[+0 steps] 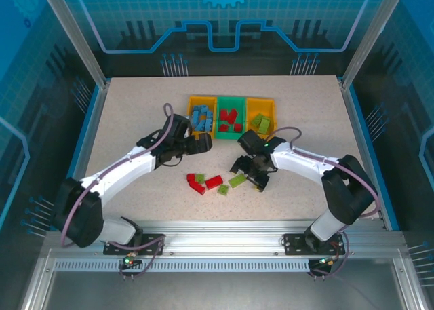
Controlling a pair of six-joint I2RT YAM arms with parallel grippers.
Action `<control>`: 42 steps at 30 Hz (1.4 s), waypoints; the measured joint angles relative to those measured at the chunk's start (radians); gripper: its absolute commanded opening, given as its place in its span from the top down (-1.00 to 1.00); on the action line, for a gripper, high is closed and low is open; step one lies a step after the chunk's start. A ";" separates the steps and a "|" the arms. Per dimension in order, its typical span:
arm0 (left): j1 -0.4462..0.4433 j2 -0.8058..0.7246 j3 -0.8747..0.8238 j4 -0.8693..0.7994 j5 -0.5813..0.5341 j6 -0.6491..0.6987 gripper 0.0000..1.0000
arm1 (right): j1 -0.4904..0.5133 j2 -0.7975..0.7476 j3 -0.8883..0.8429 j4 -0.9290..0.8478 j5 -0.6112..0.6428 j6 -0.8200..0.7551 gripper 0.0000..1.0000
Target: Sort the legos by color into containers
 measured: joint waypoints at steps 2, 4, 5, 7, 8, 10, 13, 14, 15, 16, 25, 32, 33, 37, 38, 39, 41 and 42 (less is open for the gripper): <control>0.004 -0.043 -0.031 0.002 -0.012 0.002 -0.98 | 0.023 0.042 0.023 -0.008 0.000 0.066 -0.67; 0.010 -0.078 -0.061 0.010 -0.020 0.003 -0.98 | 0.035 0.094 0.068 -0.021 0.006 0.106 -0.65; 0.014 -0.096 -0.077 0.011 -0.023 0.003 -0.98 | 0.037 0.124 0.097 -0.020 0.008 0.124 -0.63; 0.021 -0.127 -0.107 0.013 -0.025 0.003 -0.98 | 0.039 0.169 0.136 -0.018 0.008 0.150 -0.60; 0.025 -0.145 -0.123 0.013 -0.028 0.003 -0.98 | 0.039 0.190 0.151 -0.017 0.008 0.163 -0.57; 0.033 -0.179 -0.151 0.011 -0.032 0.004 -0.98 | 0.039 0.229 0.166 -0.012 0.004 0.187 -0.52; 0.053 -0.235 -0.183 0.006 -0.039 0.010 -0.98 | 0.038 0.272 0.183 -0.036 -0.005 0.215 -0.42; 0.061 -0.254 -0.190 0.001 -0.040 0.011 -0.98 | 0.037 0.274 0.191 -0.043 -0.004 0.220 -0.37; 0.067 -0.269 -0.195 -0.003 -0.043 0.015 -0.98 | 0.036 0.275 0.195 -0.049 -0.004 0.223 -0.31; 0.074 -0.288 -0.201 -0.009 -0.046 0.019 -0.98 | 0.035 0.281 0.195 -0.058 -0.004 0.226 -0.22; 0.089 -0.378 -0.252 -0.039 -0.050 0.029 -0.98 | 0.014 0.277 0.187 -0.100 -0.013 0.200 0.31; 0.089 -0.380 -0.288 -0.064 -0.048 0.004 -0.97 | 0.000 0.240 0.167 -0.097 0.071 0.078 0.31; 0.089 -0.380 -0.294 -0.064 -0.048 -0.001 -0.98 | -0.007 0.233 0.169 -0.101 0.106 0.047 0.31; 0.089 -0.380 -0.308 -0.073 -0.046 -0.024 -0.98 | -0.039 0.198 0.209 -0.133 0.263 -0.114 0.31; 0.089 -0.380 -0.308 -0.073 -0.045 -0.028 -0.98 | -0.046 0.184 0.227 -0.136 0.292 -0.158 0.31; 0.089 -0.380 -0.308 -0.072 -0.045 -0.032 -0.97 | -0.055 0.168 0.245 -0.136 0.316 -0.200 0.31; 0.089 -0.380 -0.308 -0.072 -0.043 -0.043 -0.98 | -0.085 0.139 0.290 -0.136 0.349 -0.289 0.32; 0.089 -0.380 -0.308 -0.073 -0.040 -0.047 -0.97 | -0.101 0.133 0.311 -0.137 0.360 -0.327 0.31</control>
